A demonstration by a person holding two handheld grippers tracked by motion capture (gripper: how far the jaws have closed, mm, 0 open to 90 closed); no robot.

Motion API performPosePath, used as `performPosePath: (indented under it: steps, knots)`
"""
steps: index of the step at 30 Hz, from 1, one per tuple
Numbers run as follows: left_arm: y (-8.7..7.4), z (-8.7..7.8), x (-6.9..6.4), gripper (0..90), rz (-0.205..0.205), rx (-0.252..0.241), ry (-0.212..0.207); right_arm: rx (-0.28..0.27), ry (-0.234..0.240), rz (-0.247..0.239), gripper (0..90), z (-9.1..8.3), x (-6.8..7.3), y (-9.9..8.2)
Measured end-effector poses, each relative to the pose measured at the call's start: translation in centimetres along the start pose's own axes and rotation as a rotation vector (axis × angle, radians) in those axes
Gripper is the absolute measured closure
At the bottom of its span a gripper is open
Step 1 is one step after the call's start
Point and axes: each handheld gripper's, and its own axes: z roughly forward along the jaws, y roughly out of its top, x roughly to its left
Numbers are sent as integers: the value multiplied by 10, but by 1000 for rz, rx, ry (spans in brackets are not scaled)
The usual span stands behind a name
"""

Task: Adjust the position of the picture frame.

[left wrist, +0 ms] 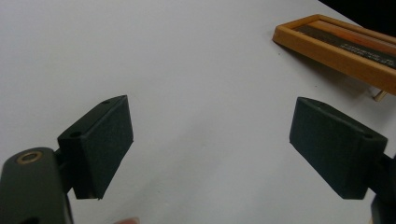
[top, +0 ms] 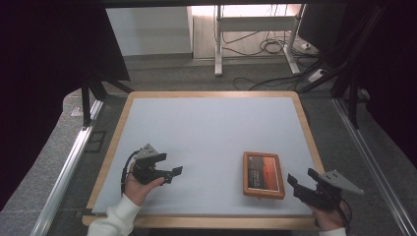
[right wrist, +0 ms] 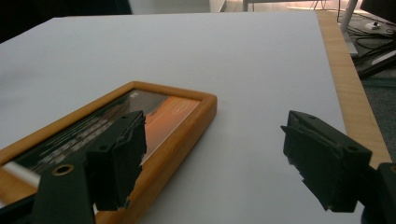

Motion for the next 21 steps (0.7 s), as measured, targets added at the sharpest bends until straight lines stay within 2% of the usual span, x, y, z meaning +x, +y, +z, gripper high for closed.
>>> performPosePath:
  steps: [5,10,15,19,21]
  knots:
    - [2,2,2,134,-14,-3,-3,30,9,-5,215,-17,12,-16]
    - [3,7,4,134,-14,5,-9,87,18,5,214,-25,25,-31]
    - [6,12,4,134,-11,8,-15,146,20,28,220,-25,35,-42]
    - [6,16,5,134,-7,15,-20,194,26,23,249,-21,44,-49]
    - [6,16,5,134,-7,17,-20,200,25,22,257,-19,46,-49]
